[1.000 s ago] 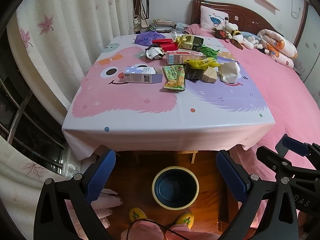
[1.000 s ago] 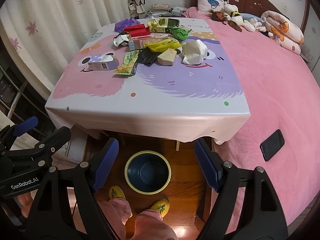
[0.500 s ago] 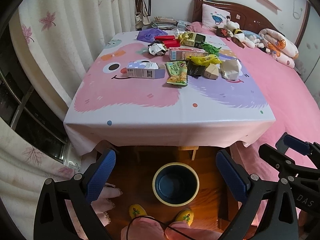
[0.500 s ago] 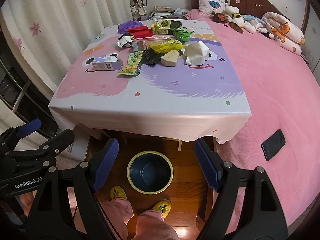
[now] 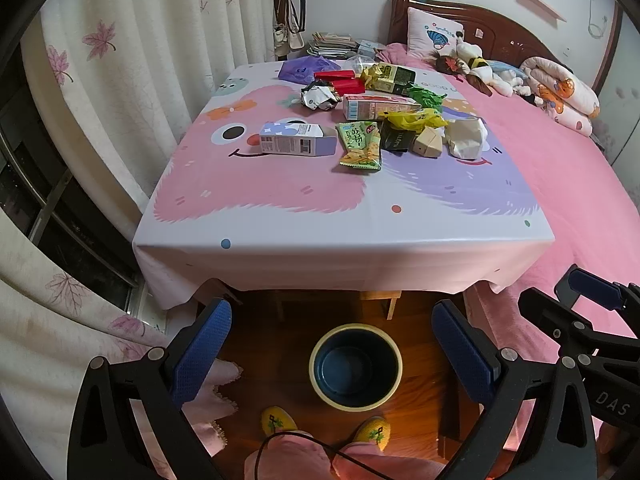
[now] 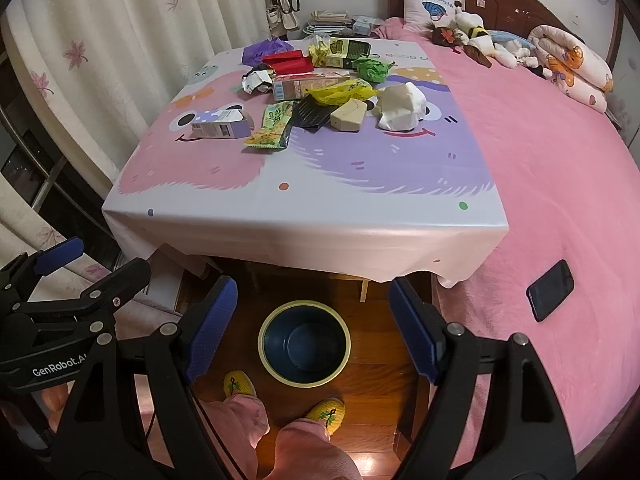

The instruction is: Collect trash

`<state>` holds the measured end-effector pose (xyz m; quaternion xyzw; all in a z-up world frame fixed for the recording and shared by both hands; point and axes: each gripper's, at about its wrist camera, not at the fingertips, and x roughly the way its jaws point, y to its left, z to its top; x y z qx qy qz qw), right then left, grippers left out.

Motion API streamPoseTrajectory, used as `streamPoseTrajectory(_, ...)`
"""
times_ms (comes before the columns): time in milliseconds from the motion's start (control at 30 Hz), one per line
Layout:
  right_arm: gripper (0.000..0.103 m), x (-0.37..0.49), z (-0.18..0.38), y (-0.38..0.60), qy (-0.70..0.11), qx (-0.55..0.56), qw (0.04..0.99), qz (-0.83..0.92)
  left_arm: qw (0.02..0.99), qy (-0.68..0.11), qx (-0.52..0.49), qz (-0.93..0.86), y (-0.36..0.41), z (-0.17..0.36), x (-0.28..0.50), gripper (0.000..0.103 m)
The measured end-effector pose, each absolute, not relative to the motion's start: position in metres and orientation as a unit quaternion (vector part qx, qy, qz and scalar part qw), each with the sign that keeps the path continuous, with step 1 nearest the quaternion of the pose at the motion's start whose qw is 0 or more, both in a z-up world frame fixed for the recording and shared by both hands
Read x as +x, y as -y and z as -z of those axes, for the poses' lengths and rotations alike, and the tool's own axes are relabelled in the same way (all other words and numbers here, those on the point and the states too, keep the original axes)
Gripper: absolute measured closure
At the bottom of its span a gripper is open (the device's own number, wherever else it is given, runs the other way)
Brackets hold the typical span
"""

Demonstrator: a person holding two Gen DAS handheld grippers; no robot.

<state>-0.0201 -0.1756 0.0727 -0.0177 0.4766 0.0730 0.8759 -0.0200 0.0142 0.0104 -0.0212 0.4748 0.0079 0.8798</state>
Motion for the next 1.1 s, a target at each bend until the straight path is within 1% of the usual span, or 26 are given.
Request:
streamPoseTrajectory(833, 0.027, -0.017, -0.073, 0.178, -0.478, -0.015, 0.875, -0.073, 0.880, -0.474, -0.019, -0.006, -0.014, -0.010, -0.022, 0.003)
streamPoseTrajectory(1100, 0.027, -0.012, -0.078, 0.175, -0.470, -0.004, 0.879, -0.077, 0.884, -0.467, 0.000, -0.009, -0.004, -0.026, -0.013, 0.004)
